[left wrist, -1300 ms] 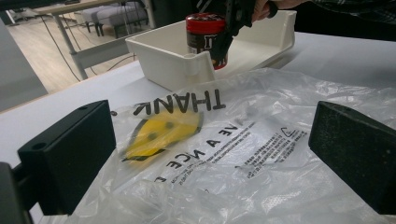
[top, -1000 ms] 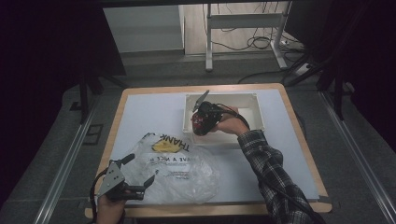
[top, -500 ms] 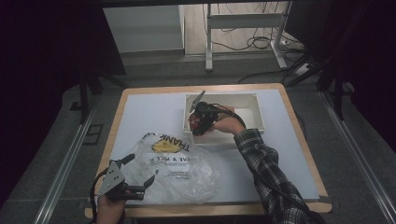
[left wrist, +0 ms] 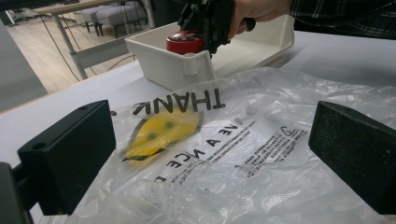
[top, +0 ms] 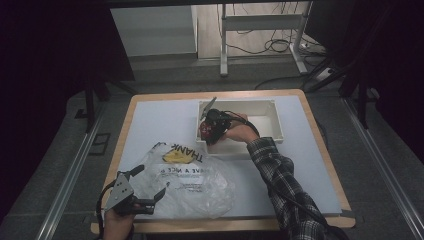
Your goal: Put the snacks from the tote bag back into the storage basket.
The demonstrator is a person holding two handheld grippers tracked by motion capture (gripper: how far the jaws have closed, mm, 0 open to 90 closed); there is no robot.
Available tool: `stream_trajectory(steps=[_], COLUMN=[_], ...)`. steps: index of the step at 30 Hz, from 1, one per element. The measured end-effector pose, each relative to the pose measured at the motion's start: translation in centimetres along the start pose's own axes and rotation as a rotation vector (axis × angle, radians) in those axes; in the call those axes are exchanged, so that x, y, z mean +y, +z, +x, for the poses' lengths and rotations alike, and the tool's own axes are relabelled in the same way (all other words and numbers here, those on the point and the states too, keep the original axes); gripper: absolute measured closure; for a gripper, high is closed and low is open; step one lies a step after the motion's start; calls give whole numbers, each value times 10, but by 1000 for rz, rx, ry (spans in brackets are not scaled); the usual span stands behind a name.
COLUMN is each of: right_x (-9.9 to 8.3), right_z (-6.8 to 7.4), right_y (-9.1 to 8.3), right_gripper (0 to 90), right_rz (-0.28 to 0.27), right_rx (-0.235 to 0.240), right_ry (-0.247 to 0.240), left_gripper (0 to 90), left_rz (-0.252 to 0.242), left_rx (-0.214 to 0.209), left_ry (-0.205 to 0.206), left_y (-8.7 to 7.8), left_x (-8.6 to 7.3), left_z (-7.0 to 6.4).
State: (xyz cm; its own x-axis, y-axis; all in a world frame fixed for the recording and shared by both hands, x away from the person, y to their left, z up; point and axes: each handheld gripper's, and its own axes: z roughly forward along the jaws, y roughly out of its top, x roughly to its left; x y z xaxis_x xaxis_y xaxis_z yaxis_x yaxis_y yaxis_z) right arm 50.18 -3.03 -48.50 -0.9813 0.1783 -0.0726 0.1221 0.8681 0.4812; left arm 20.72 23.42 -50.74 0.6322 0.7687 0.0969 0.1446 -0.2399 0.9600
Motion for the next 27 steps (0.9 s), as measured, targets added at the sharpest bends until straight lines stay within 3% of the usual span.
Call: stream_trajectory(steps=[27], right_x=[-5], right_z=[-7], right_y=[15], right_gripper=[257], right_rz=[17], right_rx=[-1], right_ry=[11], left_gripper=[5], left_rz=[5], left_rx=[-1], left_ry=[5], left_y=[0], left_x=[0], left_z=[0])
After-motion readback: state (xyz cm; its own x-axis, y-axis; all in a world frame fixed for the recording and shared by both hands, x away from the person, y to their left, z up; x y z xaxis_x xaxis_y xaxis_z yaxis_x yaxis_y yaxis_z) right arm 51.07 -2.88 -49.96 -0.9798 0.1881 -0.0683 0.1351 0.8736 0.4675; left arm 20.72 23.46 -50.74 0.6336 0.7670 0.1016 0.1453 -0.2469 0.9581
